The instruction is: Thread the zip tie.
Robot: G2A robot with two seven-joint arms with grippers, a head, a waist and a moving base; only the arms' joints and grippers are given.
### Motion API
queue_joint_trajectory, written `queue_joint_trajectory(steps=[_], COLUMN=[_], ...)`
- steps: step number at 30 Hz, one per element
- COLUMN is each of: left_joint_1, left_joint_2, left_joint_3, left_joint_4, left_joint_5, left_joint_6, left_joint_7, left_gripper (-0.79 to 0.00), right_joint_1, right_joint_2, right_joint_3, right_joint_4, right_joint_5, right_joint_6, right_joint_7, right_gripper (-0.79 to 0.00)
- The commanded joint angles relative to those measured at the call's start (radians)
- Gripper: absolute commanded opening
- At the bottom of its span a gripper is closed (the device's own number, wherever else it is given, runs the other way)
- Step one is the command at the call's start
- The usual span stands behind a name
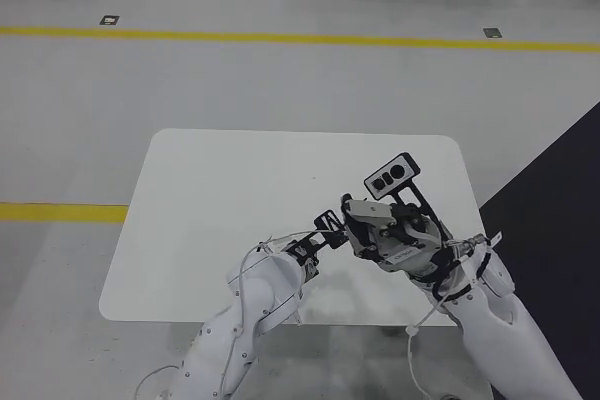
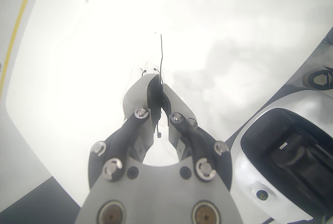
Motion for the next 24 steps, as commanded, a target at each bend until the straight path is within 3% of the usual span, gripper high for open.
queue_joint_trajectory(steps=[1, 5, 10, 15, 24], left_joint_1=[0.0, 0.0, 0.0, 0.0, 0.0], left_joint_2=[0.0, 0.0, 0.0, 0.0, 0.0], left_joint_3=[0.0, 0.0, 0.0, 0.0, 0.0], left_joint_4=[0.0, 0.0, 0.0, 0.0, 0.0], left_joint_5=[0.0, 0.0, 0.0, 0.0, 0.0], left_joint_6=[0.0, 0.0, 0.0, 0.0, 0.0], left_joint_7=[0.0, 0.0, 0.0, 0.0, 0.0], left_gripper=[-0.785, -0.785, -0.785, -0.785, -0.785], right_joint_1=[-0.001, 0.002, 0.01, 0.008, -0.011], right_joint_2=[-0.002, -0.005, -0.001, 0.001, -0.002], right_joint_3=[0.004, 0.014, 0.027, 0.03, 0.033], right_joint_4=[0.0, -0.004, -0.011, -0.012, -0.025], right_joint_5=[-0.007, -0.04, -0.3, -0.42, -0.382], right_joint_6=[-0.001, -0.014, -0.085, -0.084, -0.057], right_joint_7=[0.001, 0.008, 0.038, 0.047, 0.073], right_gripper=[-0.785, -0.785, -0.785, -0.785, -0.785])
